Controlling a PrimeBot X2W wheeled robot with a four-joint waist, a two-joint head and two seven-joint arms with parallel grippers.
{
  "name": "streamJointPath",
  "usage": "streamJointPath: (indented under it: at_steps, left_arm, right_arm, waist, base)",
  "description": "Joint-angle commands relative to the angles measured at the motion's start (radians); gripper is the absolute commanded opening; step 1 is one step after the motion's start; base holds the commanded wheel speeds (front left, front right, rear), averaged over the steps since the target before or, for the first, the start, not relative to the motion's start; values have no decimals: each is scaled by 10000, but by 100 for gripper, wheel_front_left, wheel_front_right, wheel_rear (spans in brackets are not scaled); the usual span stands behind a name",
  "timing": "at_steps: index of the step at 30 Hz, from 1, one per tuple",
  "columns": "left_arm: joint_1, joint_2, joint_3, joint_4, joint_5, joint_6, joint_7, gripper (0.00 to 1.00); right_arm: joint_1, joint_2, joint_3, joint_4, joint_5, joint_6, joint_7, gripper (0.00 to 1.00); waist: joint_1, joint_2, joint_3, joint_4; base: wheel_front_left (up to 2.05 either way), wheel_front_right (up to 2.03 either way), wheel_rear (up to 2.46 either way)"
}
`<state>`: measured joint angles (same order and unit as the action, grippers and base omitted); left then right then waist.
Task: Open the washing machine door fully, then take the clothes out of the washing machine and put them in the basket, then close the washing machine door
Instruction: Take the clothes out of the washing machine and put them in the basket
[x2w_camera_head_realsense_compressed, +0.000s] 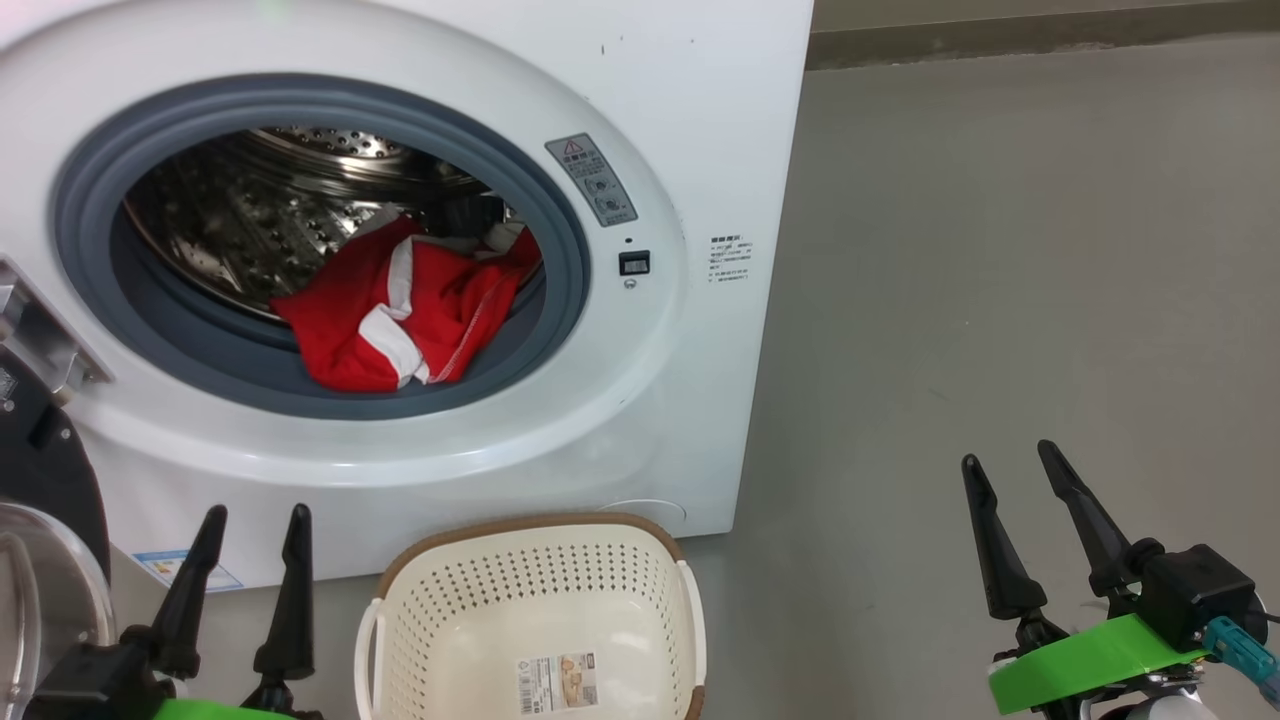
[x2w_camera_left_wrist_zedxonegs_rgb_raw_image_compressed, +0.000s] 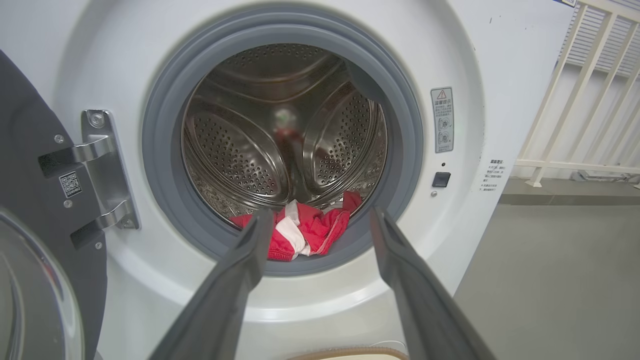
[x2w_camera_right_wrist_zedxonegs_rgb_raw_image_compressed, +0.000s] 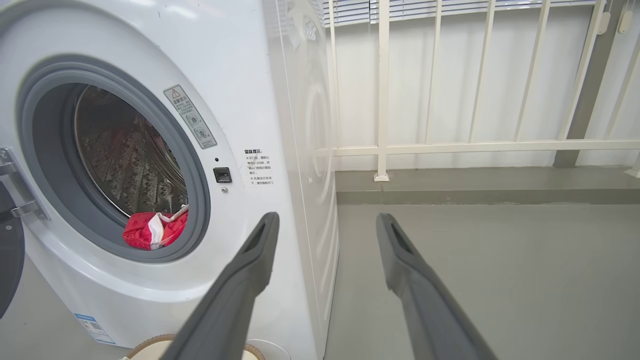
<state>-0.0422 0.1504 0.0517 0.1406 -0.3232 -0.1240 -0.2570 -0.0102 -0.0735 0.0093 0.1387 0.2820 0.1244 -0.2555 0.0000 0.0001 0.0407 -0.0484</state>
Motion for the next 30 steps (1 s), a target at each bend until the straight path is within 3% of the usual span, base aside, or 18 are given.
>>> streamJointPath:
  at_steps: [1, 15, 30]
  left_arm:
    - [-411, 217, 357, -186, 125, -59, -47, 100]
    - [-567, 116, 350, -128, 158, -64, -47, 100]
    - [-2367, -227, 328, 560, 629, -28, -47, 100]
  right_arm:
    - [-443, -103, 230, -216, -31, 63, -63, 100]
    - [-493, -188, 273, -269, -88, 63, -63, 100]
    - [-1127, -406, 377, -447, -202, 63, -63, 100]
  waist:
    - [0, -1, -22, 27]
    - [0, -1, 124, 191]
    - [0, -1, 1601, 392]
  base:
    - [0, 0, 0]
    - [0, 0, 0]
    - [0, 0, 0]
